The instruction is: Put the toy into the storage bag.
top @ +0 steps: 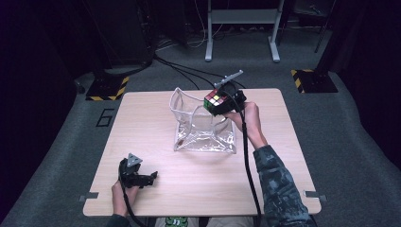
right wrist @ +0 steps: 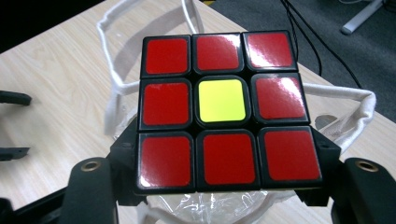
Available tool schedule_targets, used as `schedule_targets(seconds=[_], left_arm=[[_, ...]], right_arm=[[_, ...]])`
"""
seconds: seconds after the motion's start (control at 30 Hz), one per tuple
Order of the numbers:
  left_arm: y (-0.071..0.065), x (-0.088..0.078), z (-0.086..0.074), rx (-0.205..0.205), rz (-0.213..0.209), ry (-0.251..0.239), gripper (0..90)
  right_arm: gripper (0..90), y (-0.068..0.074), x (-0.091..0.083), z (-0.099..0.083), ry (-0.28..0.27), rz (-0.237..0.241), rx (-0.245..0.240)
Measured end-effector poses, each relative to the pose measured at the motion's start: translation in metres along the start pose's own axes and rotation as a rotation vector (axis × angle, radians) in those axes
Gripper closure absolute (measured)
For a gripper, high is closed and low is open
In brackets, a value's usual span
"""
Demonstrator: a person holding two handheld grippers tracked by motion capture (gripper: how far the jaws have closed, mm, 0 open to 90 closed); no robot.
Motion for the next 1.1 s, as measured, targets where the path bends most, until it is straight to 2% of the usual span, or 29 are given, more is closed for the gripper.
schedule_targets(seconds=[0.2,0.37,0.47,0.77,0.8,0.9,1.03,1.1], left_arm=[[0.000,0.000,0.000,0.000,0.000,-0.001,1.0],[0.000,0.000,0.000,0.000,0.000,-0.001,1.0],[0.000,0.000,0.000,0.000,0.000,-0.001,1.0],[0.000,0.000,0.000,0.001,-0.001,0.000,1.1],[0.000,0.000,0.000,0.000,-0.001,0.000,1.1],[0.000,0.000,0.000,0.001,-0.001,0.000,1.1],[0.000,0.000,0.000,0.001,-0.001,0.000,1.2],[0.000,0.000,0.000,0.001,-0.001,0.000,1.2]], right_arm=[[33.3,-0.007,0.011,-0.004,0.028,-0.028,0.029],[33.3,-0.011,0.017,-0.006,0.064,-0.057,0.008],[33.3,-0.012,0.020,-0.008,0.077,-0.077,0.032],[33.3,-0.020,0.023,-0.010,0.092,-0.109,0.014],[33.3,-0.020,0.023,-0.011,0.090,-0.120,0.027],[33.3,-0.023,0.025,-0.012,0.099,-0.132,0.023],[33.3,-0.022,0.026,-0.015,0.141,-0.169,0.055],[33.3,-0.023,0.029,-0.015,0.143,-0.172,0.053]])
Point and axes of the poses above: each handheld gripper's, and its own axes: x roughly forward along the jaws, z roughly out of its top, y roughly to its left, the point moved 3 cm from there along x, roughly forward along the jaws, and after that the axes turned 11 degrees about -y, right-handed, at the moved point
